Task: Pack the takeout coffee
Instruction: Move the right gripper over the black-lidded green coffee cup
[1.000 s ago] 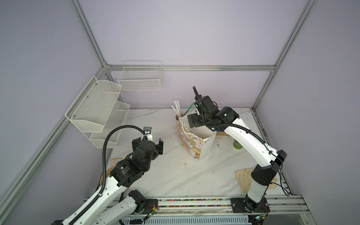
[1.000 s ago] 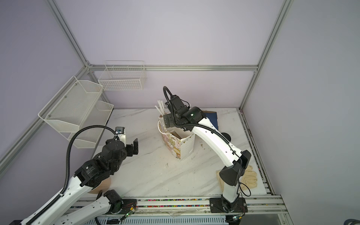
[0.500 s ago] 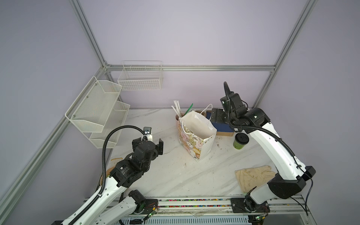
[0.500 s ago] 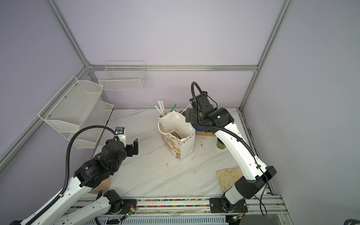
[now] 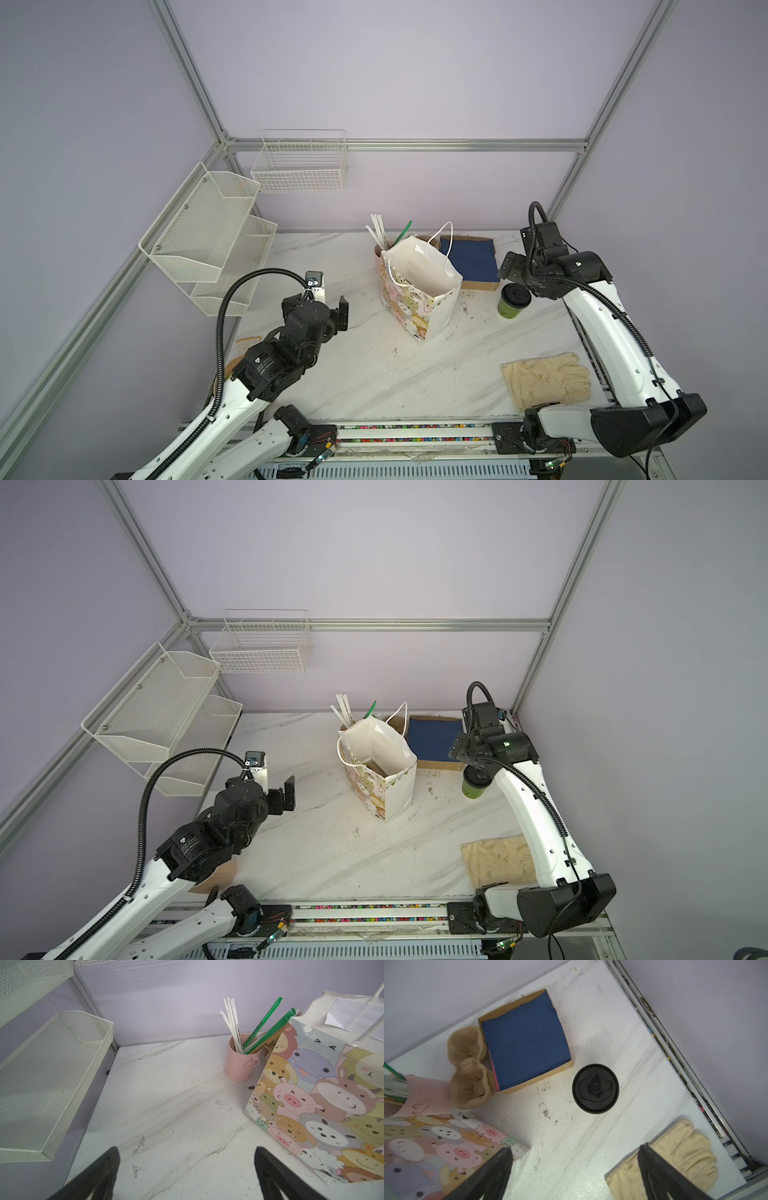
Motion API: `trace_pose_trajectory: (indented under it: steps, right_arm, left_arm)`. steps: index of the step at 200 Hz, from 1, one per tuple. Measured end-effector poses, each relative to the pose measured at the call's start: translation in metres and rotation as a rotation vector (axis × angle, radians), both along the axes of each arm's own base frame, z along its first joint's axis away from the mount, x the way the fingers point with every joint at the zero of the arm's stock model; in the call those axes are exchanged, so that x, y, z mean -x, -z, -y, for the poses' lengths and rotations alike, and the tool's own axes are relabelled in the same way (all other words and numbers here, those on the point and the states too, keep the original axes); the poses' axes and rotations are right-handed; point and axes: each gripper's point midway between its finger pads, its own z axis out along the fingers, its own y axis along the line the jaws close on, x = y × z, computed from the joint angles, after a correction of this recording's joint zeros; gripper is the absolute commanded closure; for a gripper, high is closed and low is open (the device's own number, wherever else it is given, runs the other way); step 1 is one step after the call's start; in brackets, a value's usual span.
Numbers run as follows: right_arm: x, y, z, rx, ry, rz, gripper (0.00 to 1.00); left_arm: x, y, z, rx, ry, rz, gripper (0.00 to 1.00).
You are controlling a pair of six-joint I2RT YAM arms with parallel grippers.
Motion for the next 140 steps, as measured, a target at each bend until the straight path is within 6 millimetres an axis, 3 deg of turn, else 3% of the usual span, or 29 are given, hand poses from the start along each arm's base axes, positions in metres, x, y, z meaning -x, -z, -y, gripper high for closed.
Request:
trace_pose_trajectory:
  steps: [55, 101, 140]
  right_arm:
    - [-0.005, 0.045, 0.028, -0.027, 0.074, -0.130, 0.03]
    - [-0.013, 0.085, 0.027, -0.084, 0.066, -0.217, 0.04]
    - [-0.024, 0.096, 0.029, -0.104, 0.065, -0.223, 0.04]
  left_arm:
    - [0.001, -0.001, 0.000, 0.008, 0.007, 0.004, 0.00]
    - [0.001, -0.001, 0.002, 0.010, 0.013, 0.001, 0.00]
    - [0.001, -0.001, 0.002, 0.010, 0.013, 0.001, 0.00]
